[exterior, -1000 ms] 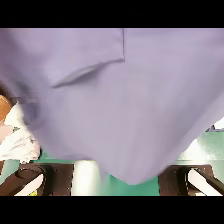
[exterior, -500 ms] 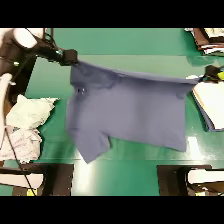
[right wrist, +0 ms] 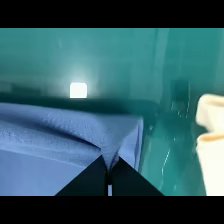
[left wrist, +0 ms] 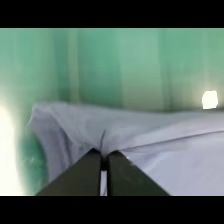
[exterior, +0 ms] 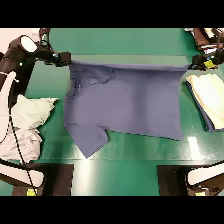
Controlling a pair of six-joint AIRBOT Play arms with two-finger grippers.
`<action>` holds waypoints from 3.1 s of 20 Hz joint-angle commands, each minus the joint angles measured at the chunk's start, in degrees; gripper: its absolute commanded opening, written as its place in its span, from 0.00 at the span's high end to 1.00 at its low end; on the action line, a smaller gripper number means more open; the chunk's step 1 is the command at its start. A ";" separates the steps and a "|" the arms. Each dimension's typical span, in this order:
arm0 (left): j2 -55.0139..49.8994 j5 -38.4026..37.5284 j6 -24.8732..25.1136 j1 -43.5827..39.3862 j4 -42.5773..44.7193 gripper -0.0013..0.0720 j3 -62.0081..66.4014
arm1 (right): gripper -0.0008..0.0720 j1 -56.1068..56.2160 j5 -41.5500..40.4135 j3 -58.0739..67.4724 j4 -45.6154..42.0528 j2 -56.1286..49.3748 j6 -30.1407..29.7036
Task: Fold the shirts.
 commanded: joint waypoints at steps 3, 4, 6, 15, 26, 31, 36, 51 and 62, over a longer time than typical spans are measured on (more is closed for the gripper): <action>-0.28 -7.48 7.21 0.59 -0.66 0.95 -5.33 | 0.97 1.86 -4.31 -15.13 -0.33 6.21 -0.13; -0.28 -6.73 7.04 0.24 -0.81 0.95 -7.13 | 0.97 2.64 -6.25 -18.95 -0.31 7.41 -0.11; -0.28 -5.16 6.99 0.13 -0.85 0.95 -10.78 | 0.97 4.00 -9.03 -24.59 -0.31 8.68 -0.11; 0.04 -12.44 -1.14 0.98 3.80 0.16 -12.02 | 0.42 4.68 -8.70 -28.98 -0.22 13.64 0.61; 35.45 -14.64 -4.70 3.56 2.08 0.16 -53.64 | 0.43 -4.15 -5.18 -42.53 0.00 36.57 0.55; 42.71 -11.50 -5.03 3.56 -8.13 0.16 -67.36 | 0.42 -4.39 -5.49 -43.78 6.73 37.33 -0.94; 42.71 -3.91 -3.45 3.56 -15.96 0.16 -71.76 | 0.42 -4.42 -5.88 -43.71 10.47 37.35 -1.62; 42.71 -3.89 4.04 3.56 -23.37 0.95 -69.51 | 0.42 -17.05 3.56 -62.53 -1.49 42.49 -2.45; 42.71 -3.78 5.53 3.56 -23.17 0.95 -68.39 | 0.47 -20.22 0.17 -74.49 10.14 31.23 -5.09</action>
